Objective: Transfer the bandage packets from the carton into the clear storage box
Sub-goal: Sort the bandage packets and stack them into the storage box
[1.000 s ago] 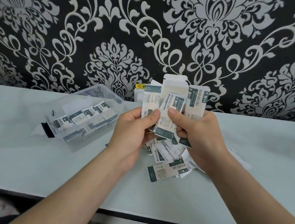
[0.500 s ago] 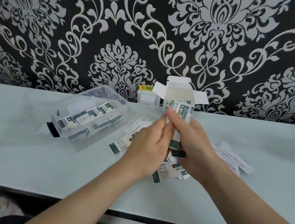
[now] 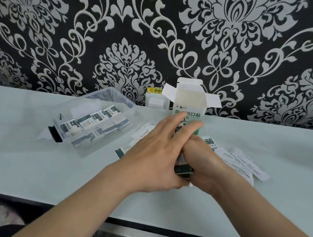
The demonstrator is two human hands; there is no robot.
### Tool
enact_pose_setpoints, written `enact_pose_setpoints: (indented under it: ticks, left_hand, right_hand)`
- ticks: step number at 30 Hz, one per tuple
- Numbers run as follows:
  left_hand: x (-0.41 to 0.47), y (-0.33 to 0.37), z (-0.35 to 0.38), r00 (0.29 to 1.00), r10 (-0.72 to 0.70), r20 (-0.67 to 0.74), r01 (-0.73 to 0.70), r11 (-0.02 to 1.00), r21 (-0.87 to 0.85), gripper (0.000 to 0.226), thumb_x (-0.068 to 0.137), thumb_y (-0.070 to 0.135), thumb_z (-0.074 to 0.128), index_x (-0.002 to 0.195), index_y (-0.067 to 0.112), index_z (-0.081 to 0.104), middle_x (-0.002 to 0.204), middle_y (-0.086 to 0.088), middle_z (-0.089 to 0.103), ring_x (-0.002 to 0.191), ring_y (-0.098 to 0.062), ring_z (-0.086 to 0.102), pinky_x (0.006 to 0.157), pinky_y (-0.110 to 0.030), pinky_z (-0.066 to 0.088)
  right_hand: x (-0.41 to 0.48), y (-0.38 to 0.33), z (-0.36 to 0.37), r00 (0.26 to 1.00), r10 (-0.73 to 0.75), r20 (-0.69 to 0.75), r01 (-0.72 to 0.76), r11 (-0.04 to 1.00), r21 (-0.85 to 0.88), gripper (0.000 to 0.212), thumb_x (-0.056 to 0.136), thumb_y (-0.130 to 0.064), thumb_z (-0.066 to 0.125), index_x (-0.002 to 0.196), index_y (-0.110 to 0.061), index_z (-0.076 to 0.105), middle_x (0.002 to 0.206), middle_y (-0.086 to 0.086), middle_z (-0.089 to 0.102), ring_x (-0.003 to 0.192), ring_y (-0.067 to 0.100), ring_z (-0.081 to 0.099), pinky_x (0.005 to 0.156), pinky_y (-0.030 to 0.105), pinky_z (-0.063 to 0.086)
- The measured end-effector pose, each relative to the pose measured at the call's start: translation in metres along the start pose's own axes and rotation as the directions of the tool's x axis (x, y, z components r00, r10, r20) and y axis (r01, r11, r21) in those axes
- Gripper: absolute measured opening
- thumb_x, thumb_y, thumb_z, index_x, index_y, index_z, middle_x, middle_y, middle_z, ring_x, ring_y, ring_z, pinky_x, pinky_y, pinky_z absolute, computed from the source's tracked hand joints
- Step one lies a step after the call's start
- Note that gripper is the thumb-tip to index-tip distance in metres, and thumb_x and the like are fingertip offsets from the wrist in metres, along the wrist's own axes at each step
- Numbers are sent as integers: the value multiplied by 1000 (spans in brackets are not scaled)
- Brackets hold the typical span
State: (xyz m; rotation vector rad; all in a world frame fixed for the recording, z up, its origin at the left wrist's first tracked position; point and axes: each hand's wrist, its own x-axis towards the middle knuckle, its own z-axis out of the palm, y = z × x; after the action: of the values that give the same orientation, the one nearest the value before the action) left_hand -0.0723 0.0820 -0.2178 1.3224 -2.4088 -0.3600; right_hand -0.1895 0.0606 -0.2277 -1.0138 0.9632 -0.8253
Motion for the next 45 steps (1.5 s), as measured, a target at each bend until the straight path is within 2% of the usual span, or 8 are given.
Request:
enact_pose_setpoints:
  ticks: [5,10,17,21,25,32,41,45]
  left_hand:
    - [2,-2,-6,990,-37,-137,31,999,-42,82,64,31,71,137,41,34,136,14,24,124,-9,37,89,-23,42]
    - [2,1,-5,982,-81,-173,79,997,-17,76,62,46,69,132,37,38,133,12,30,117,-10,42,80,-24,41]
    - [7,1,-23,988,-147,-41,106,854,-509,66,63,32,79,124,37,53,123,14,47,109,1,52,94,-20,44]
    - [6,-10,-44,997,-79,5,61,723,-688,26,82,17,73,108,20,67,94,10,70,88,-5,63,78,-17,49]
    - [7,-6,-41,972,-226,-56,110,655,-747,7,86,22,66,88,16,69,67,0,60,50,-5,52,47,-15,40]
    - [12,2,-22,901,-353,-253,100,735,-671,20,80,19,76,65,17,63,57,8,57,49,-8,50,43,-17,41]
    - [6,-29,-53,943,-314,111,254,464,-848,27,69,20,72,96,14,71,69,-3,68,45,-10,55,44,-16,45]
    - [3,-31,-53,923,-377,79,290,545,-786,16,75,7,74,90,12,70,61,-6,68,45,-11,58,45,-16,46]
  right_hand:
    - [-9,-13,-5,990,-24,139,19,999,37,16,89,5,43,88,-4,57,64,9,54,62,16,58,52,25,45]
    - [-9,-19,-7,987,-133,92,154,950,-273,17,84,11,46,79,-3,54,62,10,45,58,18,44,48,22,33]
    - [-16,-34,-24,975,-27,222,50,994,-100,25,87,8,46,70,-9,52,55,2,21,47,12,16,45,25,18]
    - [-16,-36,-30,881,142,451,-189,980,62,30,92,-28,48,65,-15,49,56,-5,30,39,2,17,36,15,10]
    - [-13,-28,-21,806,177,564,-333,925,185,53,89,-63,40,87,-14,62,59,-2,36,38,1,15,31,12,9]
    - [-10,-13,-8,841,174,512,-418,809,413,67,81,-75,38,79,-12,62,53,4,48,30,1,32,29,10,13]
    - [-6,-16,-8,818,154,554,-409,832,374,71,89,-69,30,84,-6,63,57,4,52,34,2,17,29,10,12]
    - [-13,-21,-5,908,214,361,-273,954,123,64,93,-66,29,93,-12,62,72,15,65,38,13,50,35,18,39]
